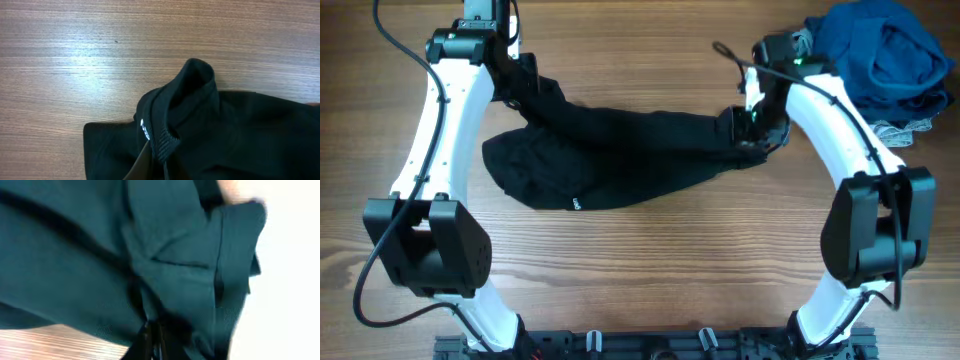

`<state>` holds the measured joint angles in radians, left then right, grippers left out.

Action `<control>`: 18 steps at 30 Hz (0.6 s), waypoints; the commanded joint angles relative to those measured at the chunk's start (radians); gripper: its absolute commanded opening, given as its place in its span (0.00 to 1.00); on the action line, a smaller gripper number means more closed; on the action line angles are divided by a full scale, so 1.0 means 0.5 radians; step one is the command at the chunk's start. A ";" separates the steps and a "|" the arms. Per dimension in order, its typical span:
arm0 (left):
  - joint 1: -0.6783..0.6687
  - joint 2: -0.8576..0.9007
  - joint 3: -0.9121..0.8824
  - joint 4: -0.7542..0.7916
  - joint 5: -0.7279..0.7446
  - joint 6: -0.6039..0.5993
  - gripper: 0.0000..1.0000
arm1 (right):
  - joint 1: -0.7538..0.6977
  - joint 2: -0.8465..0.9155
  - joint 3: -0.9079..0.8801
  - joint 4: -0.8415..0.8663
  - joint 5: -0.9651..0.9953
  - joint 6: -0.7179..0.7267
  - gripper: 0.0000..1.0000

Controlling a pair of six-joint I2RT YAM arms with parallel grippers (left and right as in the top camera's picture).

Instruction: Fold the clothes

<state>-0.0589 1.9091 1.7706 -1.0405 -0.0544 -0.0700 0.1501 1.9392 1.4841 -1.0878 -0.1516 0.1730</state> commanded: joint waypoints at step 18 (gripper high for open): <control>0.005 -0.033 -0.006 0.010 0.022 -0.025 0.04 | -0.028 0.055 0.052 0.452 0.041 0.036 0.39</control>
<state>-0.0589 1.9091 1.7706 -1.0397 -0.0544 -0.0700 0.1394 1.9396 1.5043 -0.8455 -0.1627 0.1757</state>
